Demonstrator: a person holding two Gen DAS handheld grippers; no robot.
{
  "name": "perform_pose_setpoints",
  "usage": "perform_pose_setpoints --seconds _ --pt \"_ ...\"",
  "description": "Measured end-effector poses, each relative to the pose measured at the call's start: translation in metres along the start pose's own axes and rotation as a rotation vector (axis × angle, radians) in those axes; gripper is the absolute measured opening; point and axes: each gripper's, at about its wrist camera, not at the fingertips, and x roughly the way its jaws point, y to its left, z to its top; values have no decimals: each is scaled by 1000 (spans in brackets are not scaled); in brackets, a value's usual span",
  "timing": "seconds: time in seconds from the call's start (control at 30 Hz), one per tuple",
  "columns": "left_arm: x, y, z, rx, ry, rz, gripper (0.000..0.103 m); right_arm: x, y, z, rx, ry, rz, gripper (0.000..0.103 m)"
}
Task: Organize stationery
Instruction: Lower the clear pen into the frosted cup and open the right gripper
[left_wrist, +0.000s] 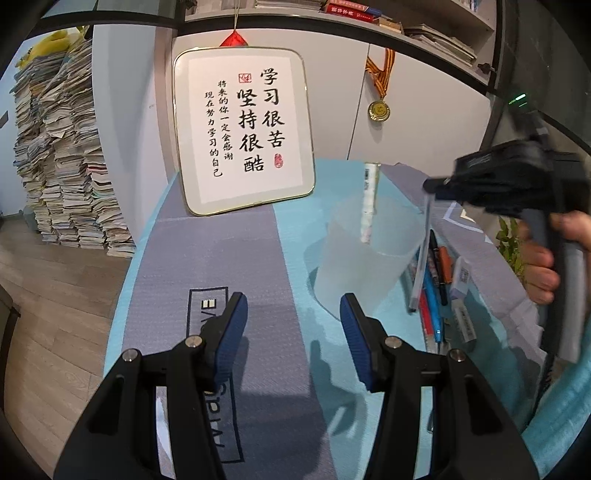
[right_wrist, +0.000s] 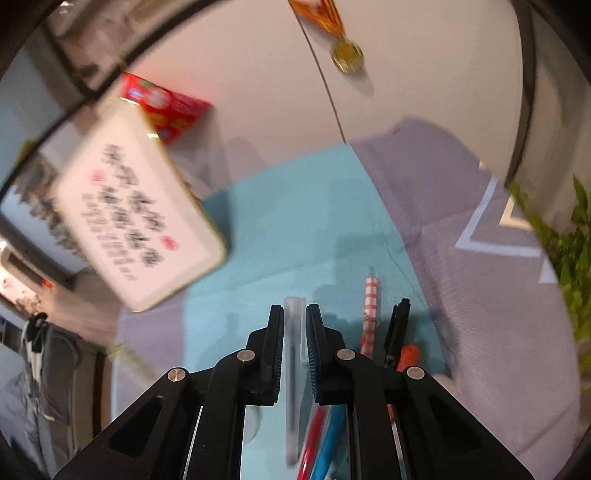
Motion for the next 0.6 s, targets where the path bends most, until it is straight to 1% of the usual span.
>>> perform_pose_setpoints --seconds 0.07,0.23,0.33,0.47,0.57,0.6 --pt "-4 -2 -1 3 -5 -6 50 -26 11 -6 -39 -64 13 13" --pt "-14 -6 -1 6 -23 -16 50 -74 39 -14 -120 -196 36 13" --pt "-19 -7 -2 1 -30 -17 50 -104 62 -18 -185 -292 71 13" --pt "-25 -6 -4 0 -38 -13 50 -121 92 -18 -255 -380 91 13" --pt "-29 -3 -4 -3 -48 0 50 -117 111 -16 -279 -407 101 13" --pt "-29 -2 -4 -5 -50 2 50 -113 117 -15 -292 -420 88 13"
